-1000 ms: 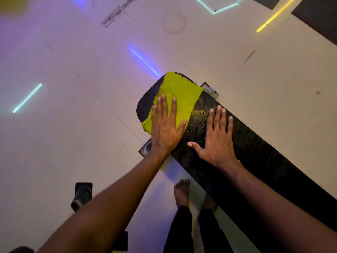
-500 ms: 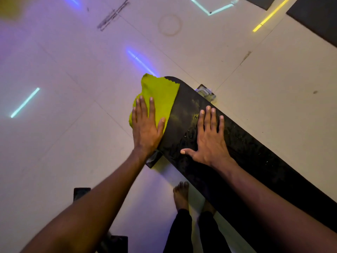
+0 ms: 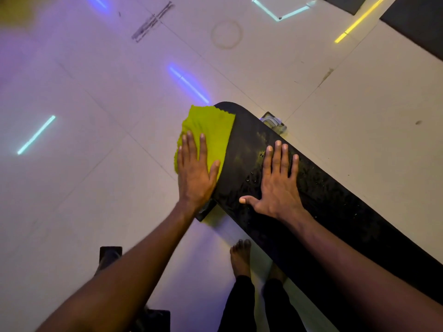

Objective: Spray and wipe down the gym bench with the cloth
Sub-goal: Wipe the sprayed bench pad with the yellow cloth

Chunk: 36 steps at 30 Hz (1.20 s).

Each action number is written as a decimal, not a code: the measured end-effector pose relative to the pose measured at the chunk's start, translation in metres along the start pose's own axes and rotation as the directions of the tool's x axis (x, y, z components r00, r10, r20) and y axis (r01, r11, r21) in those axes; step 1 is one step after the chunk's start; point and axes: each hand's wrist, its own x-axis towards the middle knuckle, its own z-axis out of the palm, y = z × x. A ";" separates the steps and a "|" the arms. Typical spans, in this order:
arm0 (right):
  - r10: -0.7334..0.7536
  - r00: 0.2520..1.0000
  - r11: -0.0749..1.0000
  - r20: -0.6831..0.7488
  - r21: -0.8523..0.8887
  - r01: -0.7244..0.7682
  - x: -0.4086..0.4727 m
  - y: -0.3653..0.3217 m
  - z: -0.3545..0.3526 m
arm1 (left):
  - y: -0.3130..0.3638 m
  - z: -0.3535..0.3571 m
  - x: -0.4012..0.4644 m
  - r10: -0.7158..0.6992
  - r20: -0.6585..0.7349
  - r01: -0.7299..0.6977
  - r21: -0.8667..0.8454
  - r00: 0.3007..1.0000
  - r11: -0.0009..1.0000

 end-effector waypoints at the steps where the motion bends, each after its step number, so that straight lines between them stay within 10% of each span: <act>1: 0.002 1.000 1.000 -0.006 0.003 -0.001 0.000 -0.001 0.001 | 0.010 0.002 -0.003 0.020 0.002 -0.020 0.022 1.000 1.000; 7: 0.003 1.000 1.000 -0.028 -0.005 -0.003 0.001 0.001 0.003 | 0.034 -0.013 0.079 0.352 0.051 -0.353 0.034 0.935 0.935; 15: 0.013 0.998 0.999 -0.058 0.047 -0.010 -0.040 0.034 0.008 | 0.065 0.000 0.013 -0.015 -0.020 0.016 0.034 1.000 0.999; 22: 0.059 0.995 0.998 -0.084 0.038 -0.056 -0.050 0.040 0.020 | 0.096 -0.004 0.065 0.456 0.084 -0.461 0.052 0.886 0.886; 31: 0.119 0.984 0.988 -0.130 0.108 -0.106 -0.059 0.041 0.028 | 0.080 0.005 -0.019 0.126 0.009 -0.126 0.077 0.992 0.989; 36: 0.158 0.972 0.983 -0.176 0.121 -0.138 -0.068 0.041 0.039 | 0.121 0.006 0.002 0.512 0.069 -0.517 0.091 0.856 0.851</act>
